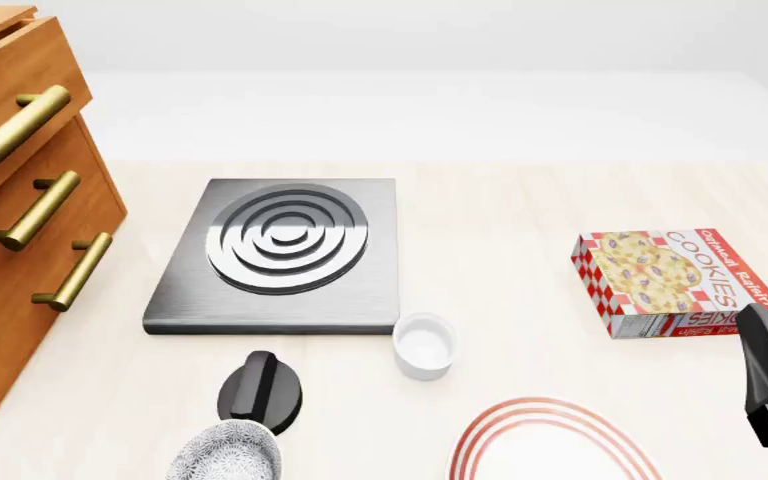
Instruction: Pick the akita bowl on the wooden cabinet and place it on the plate.
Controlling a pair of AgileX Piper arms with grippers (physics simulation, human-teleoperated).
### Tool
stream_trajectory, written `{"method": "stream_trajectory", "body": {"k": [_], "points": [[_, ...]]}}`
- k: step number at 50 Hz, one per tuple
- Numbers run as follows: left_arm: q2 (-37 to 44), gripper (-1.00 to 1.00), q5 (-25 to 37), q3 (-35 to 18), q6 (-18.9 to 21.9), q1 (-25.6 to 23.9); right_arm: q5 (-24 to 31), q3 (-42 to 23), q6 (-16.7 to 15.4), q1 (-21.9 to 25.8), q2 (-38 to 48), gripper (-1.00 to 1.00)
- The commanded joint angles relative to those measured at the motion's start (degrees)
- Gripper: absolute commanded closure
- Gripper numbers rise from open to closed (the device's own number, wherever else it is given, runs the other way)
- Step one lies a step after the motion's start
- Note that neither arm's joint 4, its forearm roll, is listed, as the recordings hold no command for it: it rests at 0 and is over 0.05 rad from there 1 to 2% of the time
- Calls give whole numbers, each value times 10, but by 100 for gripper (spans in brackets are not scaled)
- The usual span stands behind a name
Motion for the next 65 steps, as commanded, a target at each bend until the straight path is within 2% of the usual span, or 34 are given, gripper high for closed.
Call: {"method": "stream_trajectory", "body": {"k": [1,65], "points": [[0,100,-3,6,12,-24,0,0,0,0,0,-100],[4,100,-32,82,48,-86,0,0,0,0,0,-100]]}}
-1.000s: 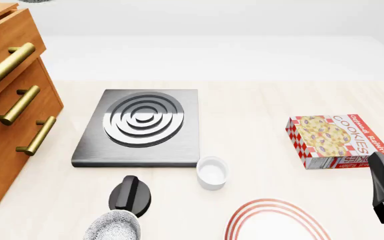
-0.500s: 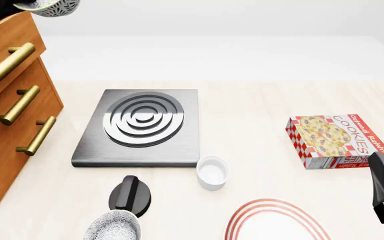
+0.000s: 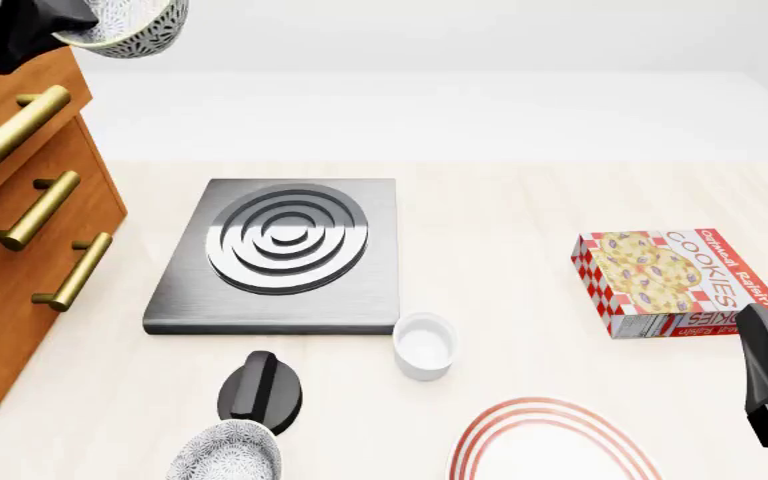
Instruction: Pick the akita bowl on the wooden cabinet and place it on the plate.
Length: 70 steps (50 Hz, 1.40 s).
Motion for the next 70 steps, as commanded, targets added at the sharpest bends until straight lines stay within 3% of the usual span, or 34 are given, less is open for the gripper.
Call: {"method": "stream_trajectory", "body": {"k": [1,58,70], "points": [[-2,100,-7,15,11,-12,0,0,0,0,0,-100],[-13,100,1,49,48,-96,0,0,0,0,0,-100],[-14,100,7,54,56,-140,0,0,0,0,0,-100]]}}
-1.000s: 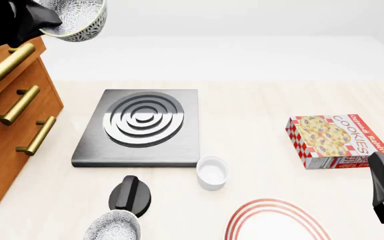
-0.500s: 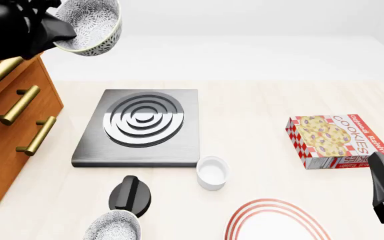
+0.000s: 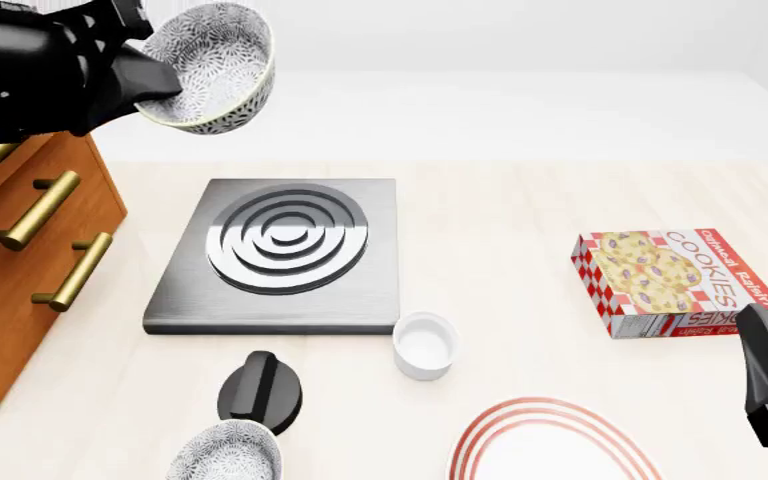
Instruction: Pick the akita bowl on the wooden cabinet and place it on the plate.
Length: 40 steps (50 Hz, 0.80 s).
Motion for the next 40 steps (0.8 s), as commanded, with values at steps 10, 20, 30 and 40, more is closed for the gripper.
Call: {"method": "stream_trajectory", "body": {"k": [10,20,30,40], "points": [[-3,100,3,5,12,-44,0,0,0,0,0,-100],[-2,100,3,12,14,-62,0,0,0,0,0,-100],[2,100,5,17,13,-78,0,0,0,0,0,-100],[6,100,10,18,7,-95,0,0,0,0,0,-100]]}}
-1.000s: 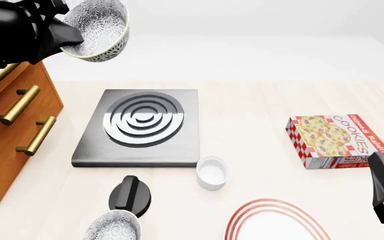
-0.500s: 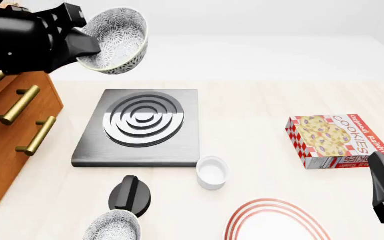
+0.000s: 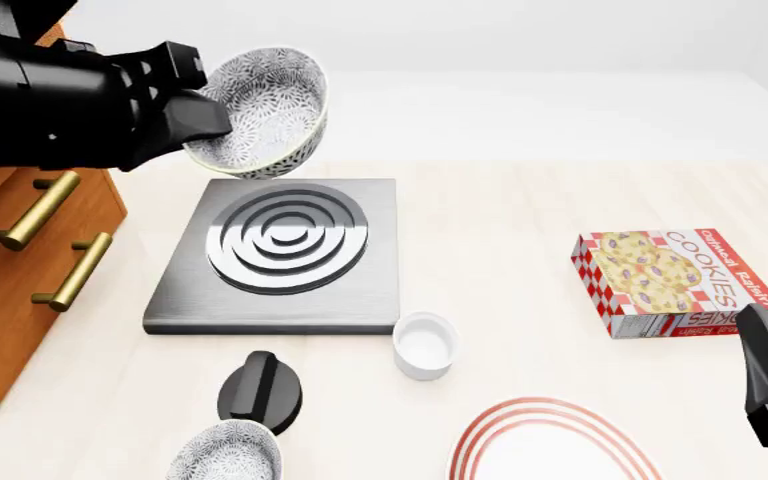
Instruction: Pick the akita bowl on the wooden cabinet and place it on the plate.
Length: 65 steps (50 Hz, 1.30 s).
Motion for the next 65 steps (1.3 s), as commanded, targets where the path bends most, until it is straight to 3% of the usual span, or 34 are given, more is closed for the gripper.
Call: {"method": "stream_trajectory", "body": {"k": [1,25,65], "points": [[2,100,3,-1,-1,-18,0,0,0,0,0,-100],[5,100,21,-10,10,-53,0,0,0,0,0,-100],[25,100,-5,41,10,-124,0,0,0,0,0,-100]]}}
